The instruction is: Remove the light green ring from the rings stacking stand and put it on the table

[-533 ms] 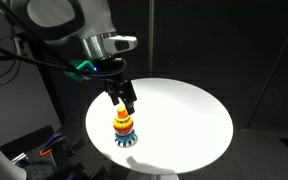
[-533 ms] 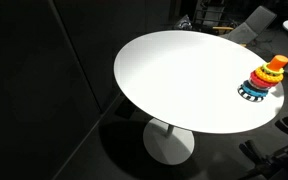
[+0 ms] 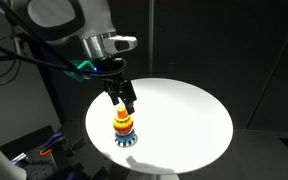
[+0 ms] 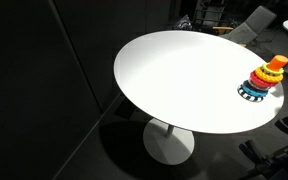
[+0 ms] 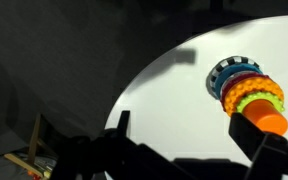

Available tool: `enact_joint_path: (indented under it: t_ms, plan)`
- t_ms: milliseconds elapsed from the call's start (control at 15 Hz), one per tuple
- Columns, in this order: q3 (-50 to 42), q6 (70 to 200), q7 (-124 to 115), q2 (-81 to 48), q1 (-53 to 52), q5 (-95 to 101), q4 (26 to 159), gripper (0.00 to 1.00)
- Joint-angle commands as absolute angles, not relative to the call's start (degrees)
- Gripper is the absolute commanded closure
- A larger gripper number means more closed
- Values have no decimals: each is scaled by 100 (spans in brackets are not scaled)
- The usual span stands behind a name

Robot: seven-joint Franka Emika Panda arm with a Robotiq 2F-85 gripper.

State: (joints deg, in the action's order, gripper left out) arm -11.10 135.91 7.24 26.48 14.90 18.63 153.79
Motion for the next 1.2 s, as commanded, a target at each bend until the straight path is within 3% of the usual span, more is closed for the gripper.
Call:
enact_joint_path:
  t_ms: [0, 1133]
  plan:
    - [-975, 13500, 625, 2552, 1439, 1814, 15259, 0]
    - [-705, 14030, 697, 1237, 709, 1277, 14948, 0]
